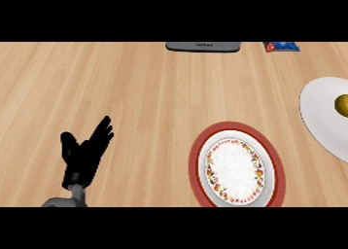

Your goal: Pick the lemon from the plate and place it in the plate

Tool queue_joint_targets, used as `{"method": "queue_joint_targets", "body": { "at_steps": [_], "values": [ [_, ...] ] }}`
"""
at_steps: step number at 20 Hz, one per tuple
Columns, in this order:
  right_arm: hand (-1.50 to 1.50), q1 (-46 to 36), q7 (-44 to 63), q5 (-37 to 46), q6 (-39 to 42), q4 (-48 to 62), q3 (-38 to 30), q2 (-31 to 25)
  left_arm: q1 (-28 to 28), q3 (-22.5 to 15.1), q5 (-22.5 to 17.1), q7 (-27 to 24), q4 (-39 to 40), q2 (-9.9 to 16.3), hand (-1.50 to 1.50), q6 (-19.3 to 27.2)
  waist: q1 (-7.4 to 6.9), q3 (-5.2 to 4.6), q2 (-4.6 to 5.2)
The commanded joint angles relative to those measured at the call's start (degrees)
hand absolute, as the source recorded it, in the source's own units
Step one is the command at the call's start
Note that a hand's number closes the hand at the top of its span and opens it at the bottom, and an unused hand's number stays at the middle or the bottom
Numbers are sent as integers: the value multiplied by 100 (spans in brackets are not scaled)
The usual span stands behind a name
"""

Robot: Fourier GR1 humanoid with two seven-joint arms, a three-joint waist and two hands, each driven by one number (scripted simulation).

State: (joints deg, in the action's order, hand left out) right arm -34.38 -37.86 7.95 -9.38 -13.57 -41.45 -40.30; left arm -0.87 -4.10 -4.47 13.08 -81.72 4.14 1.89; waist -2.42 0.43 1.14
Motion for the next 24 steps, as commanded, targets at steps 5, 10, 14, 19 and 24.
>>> {"method": "queue_joint_targets", "body": {
  "at_steps": [5,10,14,19,24],
  "values": [
    [-150,840,-469,-393,2095,344,-227,-474,-37,49,-41,219,-164,43,0,-1,147,-13,-64],
    [-150,1360,-977,-293,2790,280,-11,-558,313,-39,91,-138,-4,-59,0,23,160,-21,-79],
    [-150,1801,-1370,-163,2743,184,199,-555,32,136,-18,114,80,9,0,-1,201,-27,-89],
    [-150,2087,-1483,-42,2936,168,397,-826,35,77,125,-5,39,-31,0,57,202,-26,-91],
    [-150,2341,-1540,-271,2660,18,469,-587,456,304,-163,-182,-174,145,0,-288,213,-35,-109]
  ]
}}
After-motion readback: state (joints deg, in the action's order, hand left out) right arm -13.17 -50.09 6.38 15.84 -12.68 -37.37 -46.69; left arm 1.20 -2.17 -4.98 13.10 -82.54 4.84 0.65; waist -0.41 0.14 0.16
